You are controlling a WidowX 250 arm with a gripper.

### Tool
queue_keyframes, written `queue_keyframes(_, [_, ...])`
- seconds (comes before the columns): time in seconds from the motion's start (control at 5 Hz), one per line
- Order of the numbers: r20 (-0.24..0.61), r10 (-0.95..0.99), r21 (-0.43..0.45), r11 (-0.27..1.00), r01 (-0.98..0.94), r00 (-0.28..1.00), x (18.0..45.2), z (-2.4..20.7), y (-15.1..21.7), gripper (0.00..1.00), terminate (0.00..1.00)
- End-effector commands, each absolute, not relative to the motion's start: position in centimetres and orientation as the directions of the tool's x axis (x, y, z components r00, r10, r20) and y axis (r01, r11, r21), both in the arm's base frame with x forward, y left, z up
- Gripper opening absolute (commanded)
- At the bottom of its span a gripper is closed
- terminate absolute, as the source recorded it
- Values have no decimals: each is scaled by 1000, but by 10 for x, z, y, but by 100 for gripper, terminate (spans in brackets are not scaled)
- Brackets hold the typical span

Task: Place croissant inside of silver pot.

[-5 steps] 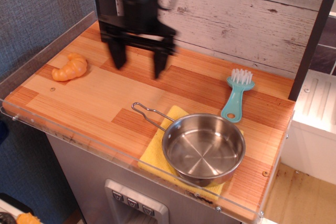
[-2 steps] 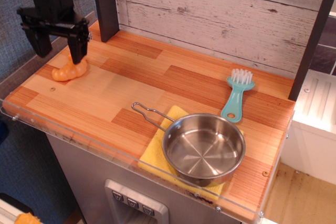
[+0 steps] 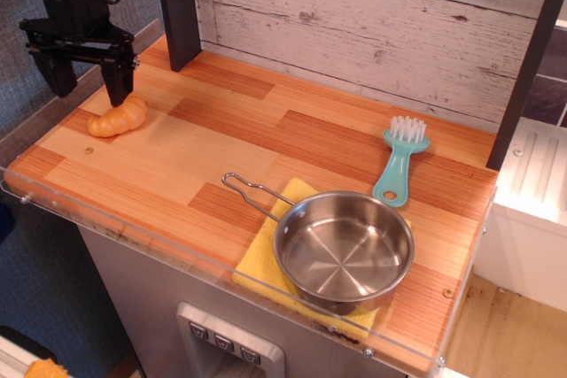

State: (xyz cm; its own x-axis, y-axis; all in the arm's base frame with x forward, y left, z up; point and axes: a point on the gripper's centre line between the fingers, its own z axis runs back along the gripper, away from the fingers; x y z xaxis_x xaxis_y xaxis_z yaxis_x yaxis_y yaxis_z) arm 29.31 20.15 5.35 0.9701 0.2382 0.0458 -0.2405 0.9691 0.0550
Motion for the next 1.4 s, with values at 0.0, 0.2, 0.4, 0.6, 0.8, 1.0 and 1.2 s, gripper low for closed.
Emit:
queue_keyframes(0.0, [102, 194, 89, 975, -204, 976, 315, 61, 202, 100, 0])
queue_keyframes(0.2, [108, 191, 89, 976, -201, 976, 321, 55, 197, 100, 0])
queue_keyframes(0.4, [64, 177, 108, 977, -183, 982, 326, 40, 196, 100, 0])
queue_keyframes(0.6, [41, 200, 102, 974, -204, 979, 324, 32, 200, 100, 0])
queue_keyframes(0.8, [34, 207, 94, 973, -209, 978, 323, 28, 200, 100, 0])
queue_keyframes(1.0, [29, 201, 91, 975, -203, 979, 322, 25, 196, 0, 0])
queue_keyframes(1.2, [40, 191, 104, 975, -194, 981, 323, 34, 192, 0, 0])
